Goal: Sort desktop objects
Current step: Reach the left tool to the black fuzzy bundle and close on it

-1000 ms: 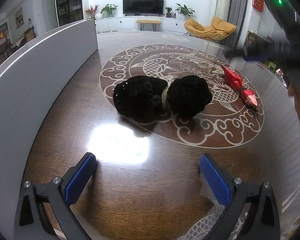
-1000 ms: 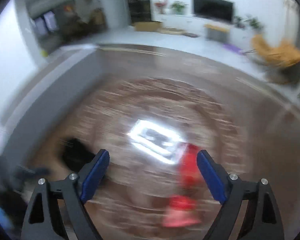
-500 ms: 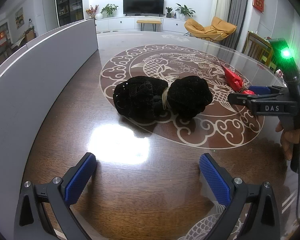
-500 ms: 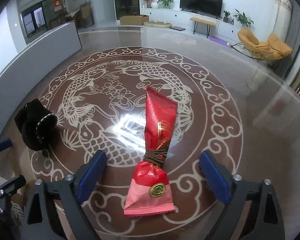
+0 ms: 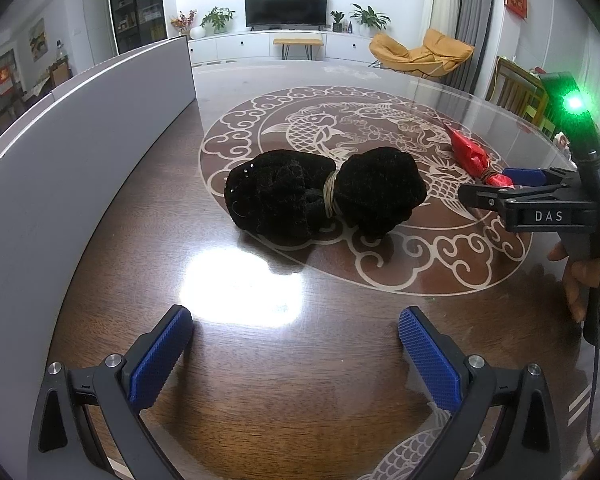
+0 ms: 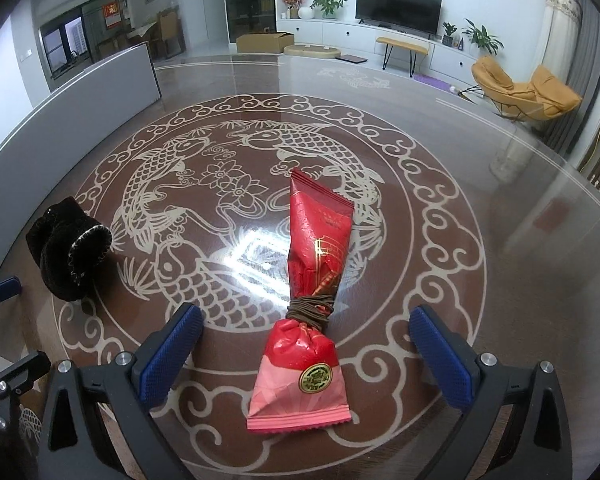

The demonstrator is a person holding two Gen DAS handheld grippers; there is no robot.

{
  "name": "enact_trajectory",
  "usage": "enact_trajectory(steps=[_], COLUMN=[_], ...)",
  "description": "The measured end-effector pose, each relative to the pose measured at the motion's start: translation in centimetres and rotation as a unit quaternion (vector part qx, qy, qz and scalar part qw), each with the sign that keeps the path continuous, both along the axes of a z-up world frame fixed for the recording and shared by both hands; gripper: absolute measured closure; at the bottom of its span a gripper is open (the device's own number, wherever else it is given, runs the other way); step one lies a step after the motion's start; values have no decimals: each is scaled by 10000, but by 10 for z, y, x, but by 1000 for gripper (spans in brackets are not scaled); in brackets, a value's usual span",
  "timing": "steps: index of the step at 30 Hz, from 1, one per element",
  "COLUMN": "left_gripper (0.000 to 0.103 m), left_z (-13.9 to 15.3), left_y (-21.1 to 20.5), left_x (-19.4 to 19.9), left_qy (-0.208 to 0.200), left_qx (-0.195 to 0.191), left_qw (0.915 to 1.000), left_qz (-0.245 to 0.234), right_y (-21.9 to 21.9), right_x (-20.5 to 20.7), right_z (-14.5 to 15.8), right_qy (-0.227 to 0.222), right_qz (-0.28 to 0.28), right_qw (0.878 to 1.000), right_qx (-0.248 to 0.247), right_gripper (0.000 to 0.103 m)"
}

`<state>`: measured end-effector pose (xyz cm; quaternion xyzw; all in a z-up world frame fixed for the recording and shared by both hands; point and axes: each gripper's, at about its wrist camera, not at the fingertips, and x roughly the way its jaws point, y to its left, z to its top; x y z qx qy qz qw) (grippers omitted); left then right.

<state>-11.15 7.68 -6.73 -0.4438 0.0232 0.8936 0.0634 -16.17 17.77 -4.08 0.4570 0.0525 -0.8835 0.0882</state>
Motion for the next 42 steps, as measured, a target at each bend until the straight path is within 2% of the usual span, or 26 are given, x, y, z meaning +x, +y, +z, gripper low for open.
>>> enact_trajectory(steps=[9, 13, 15, 17, 19, 23, 25, 27, 28, 29, 30, 31, 32, 33, 35, 38, 41, 42], left_gripper=[0, 0, 0, 0, 0, 0, 0, 0, 0, 0, 9, 31, 43, 63, 64, 65, 64, 59], left_z=[-1, 1, 5, 11, 20, 32, 26, 14, 14, 15, 14, 14, 15, 15, 15, 12, 12, 12], left_y=[1, -3, -4, -1, 2, 20, 33, 44, 44, 41, 38, 33, 26, 22, 13, -2, -16, -20], left_x=[4, 8, 1, -8, -15, -38, -51, -67, -71, -78, -83, -86, -87, -86, -77, -54, -22, -17], left_qy=[-40, -193, -224, -88, 107, 268, 249, 247, 283, 185, 15, -141, -214, -202, -151, -124, -228, -274], left_qx=[-77, -106, -261, -791, -1109, -1398, -1644, -1953, -1826, -1508, -1297, -989, -660, -571, -569, -340, -182, -190], left_qw=[9999, 9986, 9957, 9891, 9814, 9640, 9537, 9467, 9491, 9560, 9601, 9645, 9706, 9743, 9828, 9923, 9975, 9979], left_qz=[-106, -473, -860, -1239, -1564, -2246, -2506, -2551, -2549, -2510, -2478, -2445, -2304, -2168, -1753, -1183, -641, -552], right_y=[0, 0, -1, 0, 0, 0, 0, 0, 0, 0, 0, -1, 0, 1, 4, 6, 6, 6], right_x=[1, 1, 1, 1, 1, 1, 1, 1, 1, 0, 1, 0, 0, 1, 1, 1, 1, 1], right_z=[0, 0, 0, 0, 0, 0, 0, 0, 0, 0, 0, 0, 0, 1, 2, 2, 2, 2], right_qy=[3, 5, 5, 5, 5, 6, 6, 6, 7, 8, 6, 9, 17, 19, 26, 28, 23, 16], right_qz=[3, 5, 4, 5, 7, 10, 11, 12, 13, 14, 12, 8, -1, -24, -64, -100, -100, -95], right_qw=[10000, 10000, 10000, 10000, 10000, 10000, 10000, 10000, 10000, 10000, 10000, 10000, 10000, 10000, 9999, 9999, 9999, 9999], right_qx=[2, 1, -1, -1, 1, -1, -1, -1, -2, -7, -13, -29, -47, -60, -100, -103, -78, -48], right_gripper=[0, 0, 0, 0, 0, 0, 0, 0, 0, 0, 0, 0, 0, 0, 0, 0, 0, 0])
